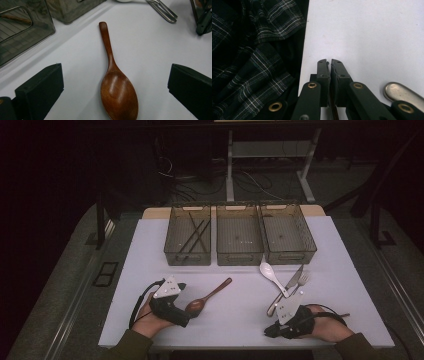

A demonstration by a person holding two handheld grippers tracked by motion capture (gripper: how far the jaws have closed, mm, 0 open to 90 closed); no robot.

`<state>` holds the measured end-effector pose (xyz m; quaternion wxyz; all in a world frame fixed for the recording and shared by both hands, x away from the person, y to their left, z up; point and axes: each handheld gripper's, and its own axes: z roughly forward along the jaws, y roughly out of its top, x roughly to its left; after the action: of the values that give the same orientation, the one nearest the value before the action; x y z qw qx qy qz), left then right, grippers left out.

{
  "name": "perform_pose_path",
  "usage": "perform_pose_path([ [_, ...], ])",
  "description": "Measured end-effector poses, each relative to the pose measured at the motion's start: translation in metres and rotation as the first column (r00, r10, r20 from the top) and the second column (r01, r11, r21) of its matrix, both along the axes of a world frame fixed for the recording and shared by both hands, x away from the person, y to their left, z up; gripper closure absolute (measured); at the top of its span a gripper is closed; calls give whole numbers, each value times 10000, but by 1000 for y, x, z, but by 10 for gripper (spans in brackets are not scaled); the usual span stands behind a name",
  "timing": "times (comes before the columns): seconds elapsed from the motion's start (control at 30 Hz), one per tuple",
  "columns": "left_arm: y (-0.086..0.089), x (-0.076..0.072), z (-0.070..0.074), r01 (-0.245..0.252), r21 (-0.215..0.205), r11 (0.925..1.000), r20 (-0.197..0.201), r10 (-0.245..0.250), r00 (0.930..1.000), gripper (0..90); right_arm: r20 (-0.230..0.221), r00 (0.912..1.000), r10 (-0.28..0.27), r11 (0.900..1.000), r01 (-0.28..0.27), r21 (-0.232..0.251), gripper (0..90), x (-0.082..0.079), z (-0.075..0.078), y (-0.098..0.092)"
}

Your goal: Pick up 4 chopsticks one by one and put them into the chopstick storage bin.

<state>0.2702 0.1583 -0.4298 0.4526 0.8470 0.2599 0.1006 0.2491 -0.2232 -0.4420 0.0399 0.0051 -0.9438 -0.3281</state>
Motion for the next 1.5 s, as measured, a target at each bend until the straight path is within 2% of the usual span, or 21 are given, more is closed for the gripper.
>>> perform_pose_path([
  [0.23,-1,0,0,-2,-4,10000,-5,2,10000,0,71,9999,-148,9999,148,15,859,4,0,1],
  [0.4,-1,0,0,5,8,10000,-11,-5,10000,0,142,9978,-643,9979,644,-3,860,12,1,7],
  [0.73,0,0,0,6,2,10000,-4,-6,10000,0,155,9880,-1538,9879,1535,214,860,29,-1,38],
  [0.87,0,0,0,16,7,10000,-1,-16,10000,0,236,9873,-1569,9870,1560,381,859,34,-3,51],
  [1.03,0,0,0,26,16,10000,3,-26,10000,0,129,9866,-1628,9860,1622,375,854,36,-3,61],
  [1.1,0,0,0,36,26,10000,4,-36,10000,0,118,9864,-1640,9857,1634,404,851,36,-3,61],
  [1.27,1,0,0,1,-27,10000,22,-1,10000,0,34,9833,-1819,9816,1814,601,716,35,2,53],
  [1.4,1,0,0,1,0,10000,15,-1,10000,0,60,9795,-2015,9755,2001,916,612,29,9,33],
  [1.5,1,0,0,-2,-9,10000,22,2,10000,0,88,9745,-2242,9695,2221,1036,595,23,14,14],
])
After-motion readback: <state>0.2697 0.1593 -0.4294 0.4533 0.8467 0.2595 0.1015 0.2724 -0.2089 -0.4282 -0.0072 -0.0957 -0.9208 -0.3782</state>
